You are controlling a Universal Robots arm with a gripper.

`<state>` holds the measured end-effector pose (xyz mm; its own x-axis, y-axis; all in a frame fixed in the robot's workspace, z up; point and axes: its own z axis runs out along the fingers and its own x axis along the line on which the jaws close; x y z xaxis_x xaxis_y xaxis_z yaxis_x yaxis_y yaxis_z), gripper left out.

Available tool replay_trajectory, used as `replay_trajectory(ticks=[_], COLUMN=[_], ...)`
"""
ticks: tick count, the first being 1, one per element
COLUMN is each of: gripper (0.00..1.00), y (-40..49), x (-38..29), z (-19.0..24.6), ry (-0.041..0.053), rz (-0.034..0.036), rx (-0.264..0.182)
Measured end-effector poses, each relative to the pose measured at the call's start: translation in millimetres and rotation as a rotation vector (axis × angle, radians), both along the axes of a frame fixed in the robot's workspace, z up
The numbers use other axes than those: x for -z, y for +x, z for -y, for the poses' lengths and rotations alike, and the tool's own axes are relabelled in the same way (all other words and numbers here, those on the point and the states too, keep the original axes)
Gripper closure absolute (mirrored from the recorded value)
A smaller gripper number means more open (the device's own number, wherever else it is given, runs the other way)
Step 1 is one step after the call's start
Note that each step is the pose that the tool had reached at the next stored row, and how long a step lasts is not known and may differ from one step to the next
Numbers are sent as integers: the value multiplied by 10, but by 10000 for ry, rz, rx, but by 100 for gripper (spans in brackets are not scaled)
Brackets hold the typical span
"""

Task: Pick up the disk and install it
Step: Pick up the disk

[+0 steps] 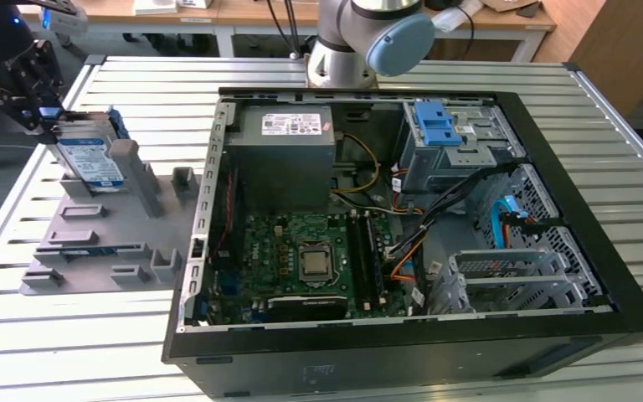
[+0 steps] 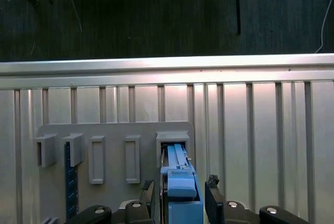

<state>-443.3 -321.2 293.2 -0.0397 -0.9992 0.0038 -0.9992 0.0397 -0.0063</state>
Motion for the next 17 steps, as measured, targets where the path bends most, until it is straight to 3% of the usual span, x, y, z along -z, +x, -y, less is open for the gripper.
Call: replay_trajectory(ticks=[17], gripper=[42], y=[1], x=[15], z=[0], ry=[-20], rz=[-2], rx=[144])
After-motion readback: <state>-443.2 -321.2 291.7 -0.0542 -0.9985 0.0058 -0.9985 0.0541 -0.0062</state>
